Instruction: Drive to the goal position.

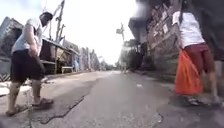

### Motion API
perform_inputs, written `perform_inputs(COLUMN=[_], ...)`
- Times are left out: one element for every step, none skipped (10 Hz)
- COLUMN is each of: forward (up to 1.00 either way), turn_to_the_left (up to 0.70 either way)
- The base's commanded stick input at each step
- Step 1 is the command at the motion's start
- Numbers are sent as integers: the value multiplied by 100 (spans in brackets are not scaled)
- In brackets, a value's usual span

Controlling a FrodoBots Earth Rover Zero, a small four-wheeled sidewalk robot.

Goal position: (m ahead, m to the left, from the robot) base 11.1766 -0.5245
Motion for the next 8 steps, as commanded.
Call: perform_inputs(forward=[70,70,70,70,70,70,70,70], turn_to_the_left=[0,0,0,0,0,0,-23,-27])
